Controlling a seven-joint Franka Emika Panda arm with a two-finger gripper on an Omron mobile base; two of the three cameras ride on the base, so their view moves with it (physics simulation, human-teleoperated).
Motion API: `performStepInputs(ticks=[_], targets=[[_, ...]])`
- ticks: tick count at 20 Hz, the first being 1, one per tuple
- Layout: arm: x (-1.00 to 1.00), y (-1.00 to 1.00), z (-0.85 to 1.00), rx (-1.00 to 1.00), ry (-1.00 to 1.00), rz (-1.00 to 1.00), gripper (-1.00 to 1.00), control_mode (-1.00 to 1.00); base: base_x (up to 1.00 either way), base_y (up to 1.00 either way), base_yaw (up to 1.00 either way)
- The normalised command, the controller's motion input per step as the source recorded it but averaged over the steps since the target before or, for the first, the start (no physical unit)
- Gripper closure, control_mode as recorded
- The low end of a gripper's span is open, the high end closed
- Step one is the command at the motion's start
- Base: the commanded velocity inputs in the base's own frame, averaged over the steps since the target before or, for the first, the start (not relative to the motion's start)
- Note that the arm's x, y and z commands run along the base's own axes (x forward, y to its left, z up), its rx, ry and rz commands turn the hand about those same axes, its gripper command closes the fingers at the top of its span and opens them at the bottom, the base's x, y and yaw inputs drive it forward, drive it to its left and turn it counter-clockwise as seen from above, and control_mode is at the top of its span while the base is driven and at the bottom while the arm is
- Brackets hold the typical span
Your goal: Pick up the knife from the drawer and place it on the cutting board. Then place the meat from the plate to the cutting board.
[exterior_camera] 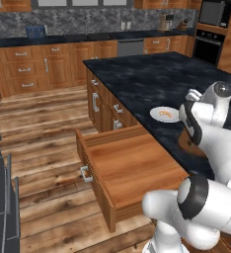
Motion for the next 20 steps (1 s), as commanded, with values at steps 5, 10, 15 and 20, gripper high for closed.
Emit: performStepInputs(ticks=[5, 10, 15, 20], targets=[[-0.16, 0.15, 0.03, -0.03, -0.20, 0.00, -1.00, -1.00, 0.00, 0.00, 0.00], [-0.34, 0.03, 0.00, 0.00, -0.02, 0.03, -1.00, -1.00, 0.00, 0.00, 0.00], [-0.14, 0.09, 0.00, -0.01, 0.00, 0.03, -1.00, 1.00, -0.33, 0.74, 0.05], [0.00, 0.00, 0.00, 0.00, 0.00, 0.00, -1.00, 1.00, -0.29, 0.74, 0.18]])
